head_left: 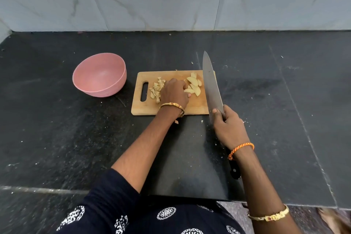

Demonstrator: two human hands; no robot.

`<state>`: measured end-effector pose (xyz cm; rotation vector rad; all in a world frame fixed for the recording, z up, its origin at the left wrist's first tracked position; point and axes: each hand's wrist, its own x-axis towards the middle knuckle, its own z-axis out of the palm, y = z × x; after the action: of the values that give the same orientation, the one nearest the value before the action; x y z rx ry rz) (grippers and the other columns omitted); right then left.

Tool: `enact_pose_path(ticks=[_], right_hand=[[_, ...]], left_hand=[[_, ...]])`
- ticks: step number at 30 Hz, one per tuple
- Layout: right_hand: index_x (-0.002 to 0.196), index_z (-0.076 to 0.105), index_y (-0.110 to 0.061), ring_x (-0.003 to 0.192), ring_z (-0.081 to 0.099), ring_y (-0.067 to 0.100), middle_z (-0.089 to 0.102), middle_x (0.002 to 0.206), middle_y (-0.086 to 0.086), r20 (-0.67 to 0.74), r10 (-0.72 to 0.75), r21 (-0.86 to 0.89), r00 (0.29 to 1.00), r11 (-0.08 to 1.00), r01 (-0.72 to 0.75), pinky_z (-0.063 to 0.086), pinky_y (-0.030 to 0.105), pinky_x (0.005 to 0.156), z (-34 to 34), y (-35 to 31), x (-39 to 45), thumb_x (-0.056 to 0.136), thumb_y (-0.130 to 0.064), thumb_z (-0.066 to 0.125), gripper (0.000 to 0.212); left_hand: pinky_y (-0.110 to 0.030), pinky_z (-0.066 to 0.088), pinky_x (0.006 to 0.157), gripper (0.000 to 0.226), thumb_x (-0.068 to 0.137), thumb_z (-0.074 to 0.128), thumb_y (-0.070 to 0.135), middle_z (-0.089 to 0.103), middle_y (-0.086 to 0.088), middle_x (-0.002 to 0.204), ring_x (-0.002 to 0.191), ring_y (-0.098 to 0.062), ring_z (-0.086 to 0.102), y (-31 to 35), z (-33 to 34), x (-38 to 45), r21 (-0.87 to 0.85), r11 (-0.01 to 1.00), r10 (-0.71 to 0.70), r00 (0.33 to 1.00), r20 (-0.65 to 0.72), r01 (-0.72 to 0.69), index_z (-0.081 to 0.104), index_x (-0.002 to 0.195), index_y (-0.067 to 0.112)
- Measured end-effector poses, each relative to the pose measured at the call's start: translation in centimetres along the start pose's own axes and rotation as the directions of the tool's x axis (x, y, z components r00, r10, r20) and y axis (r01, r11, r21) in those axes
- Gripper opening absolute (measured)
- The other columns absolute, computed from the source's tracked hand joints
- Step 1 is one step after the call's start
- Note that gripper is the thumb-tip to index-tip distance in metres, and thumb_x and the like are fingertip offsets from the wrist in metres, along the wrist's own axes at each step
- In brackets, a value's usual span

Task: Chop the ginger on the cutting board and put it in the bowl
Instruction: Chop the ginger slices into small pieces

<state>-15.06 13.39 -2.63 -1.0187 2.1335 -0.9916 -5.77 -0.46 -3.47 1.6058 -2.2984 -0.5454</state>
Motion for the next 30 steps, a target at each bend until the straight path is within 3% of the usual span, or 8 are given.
enact_pose_path(ticks=[6, 12, 16, 18, 23, 27, 30], right_hand=[[0.079, 0.048, -0.007, 0.073, 0.049, 0.026, 0.052, 0.068, 0.003, 0.023, -0.011, -0.006, 1.000, 1.000, 0.011, 0.033, 0.027, 0.052, 0.2, 0.3, 0.0, 0.097, -0.027, 0.043, 0.028], [0.075, 0.045, -0.011, 0.061, 0.045, 0.019, 0.049, 0.062, 0.000, 0.027, -0.025, 0.026, 0.999, 0.999, 0.024, 0.034, 0.025, 0.051, 0.3, 0.0, 0.0, 0.097, -0.025, 0.044, 0.026], [0.069, 0.043, -0.025, 0.058, 0.046, 0.010, 0.049, 0.062, -0.011, 0.024, -0.009, 0.052, 1.000, 0.999, 0.008, 0.033, 0.022, 0.050, 0.1, 0.4, 0.1, 0.097, -0.025, 0.044, 0.028], [0.071, 0.045, -0.023, 0.057, 0.047, 0.011, 0.050, 0.062, -0.009, 0.026, 0.001, 0.060, 1.000, 0.998, -0.003, 0.034, 0.023, 0.049, 0.1, 0.6, 0.1, 0.097, -0.026, 0.045, 0.026], [0.070, 0.044, -0.024, 0.058, 0.048, 0.008, 0.051, 0.063, -0.010, 0.014, 0.005, 0.064, 1.000, 0.998, -0.006, 0.034, 0.022, 0.050, 0.0, 0.7, 0.1, 0.096, -0.026, 0.047, 0.026], [0.077, 0.049, -0.020, 0.063, 0.050, 0.010, 0.053, 0.066, -0.011, 0.018, 0.012, 0.074, 1.000, 0.997, -0.013, 0.037, 0.024, 0.053, -0.2, 0.6, 0.2, 0.096, -0.027, 0.047, 0.020], [0.082, 0.051, -0.014, 0.062, 0.048, 0.007, 0.053, 0.066, -0.011, 0.017, 0.006, 0.081, 1.000, 0.997, -0.008, 0.035, 0.023, 0.052, -0.3, 0.4, 0.2, 0.096, -0.026, 0.047, 0.019]], left_hand=[[-0.038, 0.033, 0.093, 0.023, 0.083, 0.066, 0.028, 0.059, 0.000, 0.114, 0.114, -0.023, 0.044, -0.4, -0.7, 0.4, 0.039, 0.996, 0.079, 0.990, 0.115, -0.084, 0.065, 0.105, 0.022], [-0.041, 0.028, 0.098, 0.014, 0.085, 0.063, 0.025, 0.062, 0.001, 0.107, 0.110, -0.023, 0.050, 0.2, -1.0, 0.3, 0.084, 0.993, 0.072, 0.981, 0.181, -0.089, 0.059, 0.097, 0.020], [-0.036, 0.028, 0.091, 0.014, 0.081, 0.068, 0.026, 0.068, 0.004, 0.101, 0.103, -0.019, 0.055, -0.4, -1.7, 0.4, -0.010, 0.998, 0.065, 0.998, 0.010, -0.065, 0.067, 0.095, 0.023], [-0.032, 0.023, 0.083, 0.015, 0.081, 0.068, 0.029, 0.070, 0.004, 0.098, 0.100, -0.018, 0.055, -0.6, -1.5, 0.0, 0.030, 0.994, 0.109, 0.992, -0.060, -0.107, 0.071, 0.095, 0.024], [-0.032, 0.018, 0.081, 0.017, 0.086, 0.063, 0.030, 0.069, 0.007, 0.106, 0.108, -0.018, 0.048, -0.8, -0.3, -1.9, 0.082, 0.987, 0.143, 0.989, -0.032, -0.140, 0.072, 0.099, 0.024], [-0.032, 0.019, 0.081, 0.012, 0.084, 0.065, 0.028, 0.067, 0.006, 0.104, 0.108, -0.019, 0.050, -0.8, -1.3, -1.3, -0.079, 0.996, 0.032, 0.997, -0.075, -0.038, 0.073, 0.092, 0.024], [-0.037, 0.024, 0.088, 0.020, 0.082, 0.067, 0.035, 0.064, 0.006, 0.110, 0.110, -0.019, 0.049, -1.0, -1.6, -0.8, 0.024, 0.998, 0.065, 0.998, -0.013, -0.064, 0.071, 0.099, 0.026]])
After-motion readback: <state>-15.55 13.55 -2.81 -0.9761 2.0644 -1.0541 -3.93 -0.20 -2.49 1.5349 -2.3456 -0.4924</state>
